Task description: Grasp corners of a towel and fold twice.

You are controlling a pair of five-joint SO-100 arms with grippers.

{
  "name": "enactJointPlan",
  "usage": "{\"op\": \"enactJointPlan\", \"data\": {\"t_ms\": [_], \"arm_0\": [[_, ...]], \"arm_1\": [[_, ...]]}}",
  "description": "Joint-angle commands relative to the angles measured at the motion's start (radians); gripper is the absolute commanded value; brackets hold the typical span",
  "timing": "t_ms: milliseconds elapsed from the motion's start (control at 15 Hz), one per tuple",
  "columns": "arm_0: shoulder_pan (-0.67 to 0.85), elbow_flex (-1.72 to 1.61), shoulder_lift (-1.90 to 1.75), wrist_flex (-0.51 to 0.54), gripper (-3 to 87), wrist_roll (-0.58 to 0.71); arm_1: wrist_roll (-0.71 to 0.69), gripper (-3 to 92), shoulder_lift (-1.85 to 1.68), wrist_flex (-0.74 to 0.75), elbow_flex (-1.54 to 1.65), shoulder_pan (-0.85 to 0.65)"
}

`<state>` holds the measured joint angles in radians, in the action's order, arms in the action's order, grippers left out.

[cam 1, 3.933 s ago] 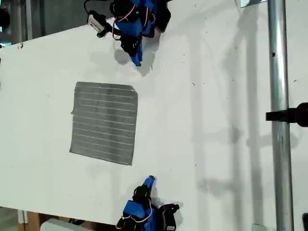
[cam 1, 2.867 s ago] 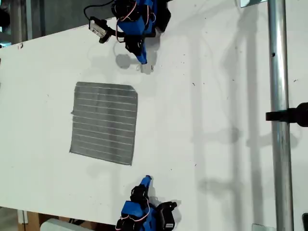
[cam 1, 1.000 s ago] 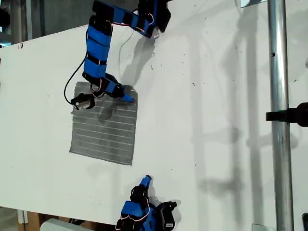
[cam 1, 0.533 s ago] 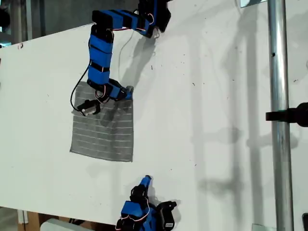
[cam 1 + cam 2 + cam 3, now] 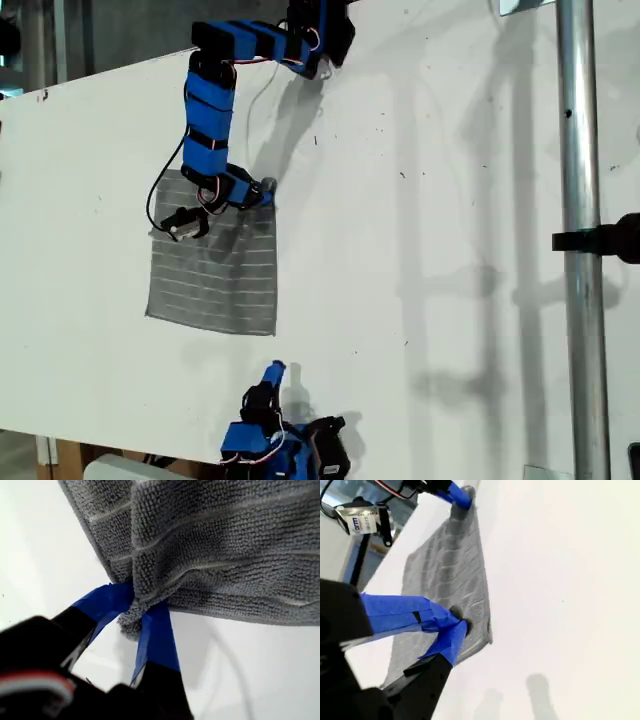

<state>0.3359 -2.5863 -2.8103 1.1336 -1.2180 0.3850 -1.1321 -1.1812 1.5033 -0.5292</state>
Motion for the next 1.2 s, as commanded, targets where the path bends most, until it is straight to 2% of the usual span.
{"op": "enactJointPlan", "data": {"t_ms": [0,133,200,333,400,467,533,600,800,867,1000,1133], "arm_0": [[0.058,0.387,0.431,-0.026,-2.9,0.189],[0.097,0.664,0.695,0.061,-2.9,0.348],[0.115,0.833,0.854,0.153,-2.9,0.428],[0.172,1.161,1.144,0.371,-2.8,0.505],[0.193,1.241,1.209,0.405,-0.5,0.541],[0.213,1.284,1.239,0.422,7.7,0.566],[0.238,1.279,1.236,0.433,24.8,0.546],[0.250,1.261,1.226,0.422,33.4,0.565],[0.302,1.233,1.261,0.403,35.5,0.644],[0.304,1.177,1.278,0.364,34.9,0.647],[0.301,1.023,1.315,0.212,33.0,0.612],[0.307,0.973,1.416,0.138,33.0,0.551]], "arm_1": [[-0.015,-0.2,-0.002,0.009,-0.006,0.006],[-0.015,-0.2,-0.002,0.009,-0.002,0.005],[-0.015,-0.2,-0.002,0.009,0.000,0.005],[-0.015,-0.2,0.000,0.009,0.000,0.003],[-0.015,-0.2,0.000,0.009,0.002,0.003],[-0.015,-0.2,0.000,0.008,0.003,0.006],[-0.015,-0.2,0.000,0.008,0.005,0.008],[-0.015,-0.2,0.000,0.008,0.006,0.008],[-0.015,-0.2,0.000,0.008,0.006,0.008],[-0.015,-0.2,0.000,0.008,0.006,0.008],[-0.015,-0.2,0.000,0.006,0.006,0.011],[-0.015,-0.2,0.000,0.005,0.006,0.012]]}}
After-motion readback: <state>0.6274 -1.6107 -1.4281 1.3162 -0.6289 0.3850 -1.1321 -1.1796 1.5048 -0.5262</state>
